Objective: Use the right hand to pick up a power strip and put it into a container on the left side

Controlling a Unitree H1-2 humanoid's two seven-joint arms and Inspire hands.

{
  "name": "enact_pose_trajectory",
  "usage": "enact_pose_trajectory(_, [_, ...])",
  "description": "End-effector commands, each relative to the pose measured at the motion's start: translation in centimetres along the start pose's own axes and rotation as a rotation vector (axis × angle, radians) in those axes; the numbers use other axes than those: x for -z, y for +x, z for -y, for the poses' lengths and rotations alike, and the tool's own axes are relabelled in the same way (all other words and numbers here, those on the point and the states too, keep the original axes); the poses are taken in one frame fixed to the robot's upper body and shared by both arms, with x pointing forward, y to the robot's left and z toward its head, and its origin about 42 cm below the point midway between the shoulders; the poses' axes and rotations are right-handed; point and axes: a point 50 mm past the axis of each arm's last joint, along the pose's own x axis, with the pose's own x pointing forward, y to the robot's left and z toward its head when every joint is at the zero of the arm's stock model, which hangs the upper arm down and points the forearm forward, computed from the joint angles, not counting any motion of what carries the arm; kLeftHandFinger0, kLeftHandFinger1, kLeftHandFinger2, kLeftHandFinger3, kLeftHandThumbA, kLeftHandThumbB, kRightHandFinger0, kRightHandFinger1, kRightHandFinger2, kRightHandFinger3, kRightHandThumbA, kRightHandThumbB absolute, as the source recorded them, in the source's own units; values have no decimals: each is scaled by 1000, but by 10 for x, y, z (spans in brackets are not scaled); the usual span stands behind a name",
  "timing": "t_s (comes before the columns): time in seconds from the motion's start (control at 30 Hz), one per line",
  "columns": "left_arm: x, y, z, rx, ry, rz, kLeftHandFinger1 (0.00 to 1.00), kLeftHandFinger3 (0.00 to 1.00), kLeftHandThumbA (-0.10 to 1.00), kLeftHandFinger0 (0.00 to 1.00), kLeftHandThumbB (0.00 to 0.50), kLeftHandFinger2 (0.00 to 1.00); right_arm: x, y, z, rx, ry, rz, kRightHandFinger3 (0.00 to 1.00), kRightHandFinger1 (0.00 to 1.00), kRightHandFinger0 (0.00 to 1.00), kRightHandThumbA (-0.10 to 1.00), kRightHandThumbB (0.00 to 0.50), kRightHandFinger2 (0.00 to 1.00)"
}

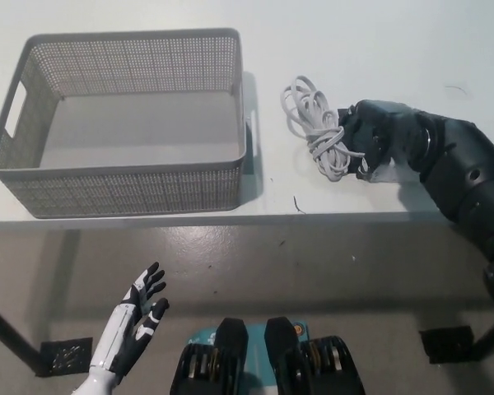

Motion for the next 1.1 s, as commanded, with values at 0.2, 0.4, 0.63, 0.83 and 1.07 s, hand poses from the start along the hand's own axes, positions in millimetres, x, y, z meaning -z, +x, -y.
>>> enact_pose_trajectory(0.2, [-12, 10, -7, 13, 22, 79, 831, 1000, 901, 725, 133, 951, -39, -13, 4, 860, -47, 274, 501, 150, 0, -100, 147, 596])
enact_pose_trajectory(0.4, [-11, 9, -7, 24, 36, 76, 780, 1000, 924, 691, 117, 888, -41, -18, 22, 925, -47, 297, 376, 171, 0, -100, 136, 603])
enact_pose_trajectory(0.63, [-11, 8, -7, 30, 28, 76, 733, 1000, 928, 655, 117, 833, -49, -31, 67, 1096, -103, 349, 398, 118, 0, -100, 170, 465])
enact_pose_trajectory(0.83, [-10, 5, -6, 34, 32, 73, 699, 1000, 915, 642, 96, 795, -58, -50, 120, 1243, -230, 384, 559, 83, 0, -100, 110, 680])
enact_pose_trajectory(1.07, [-11, 5, -6, 42, 51, 75, 643, 1000, 922, 612, 87, 727, -68, -72, 173, 1356, -255, 404, 504, 164, 0, -100, 170, 658])
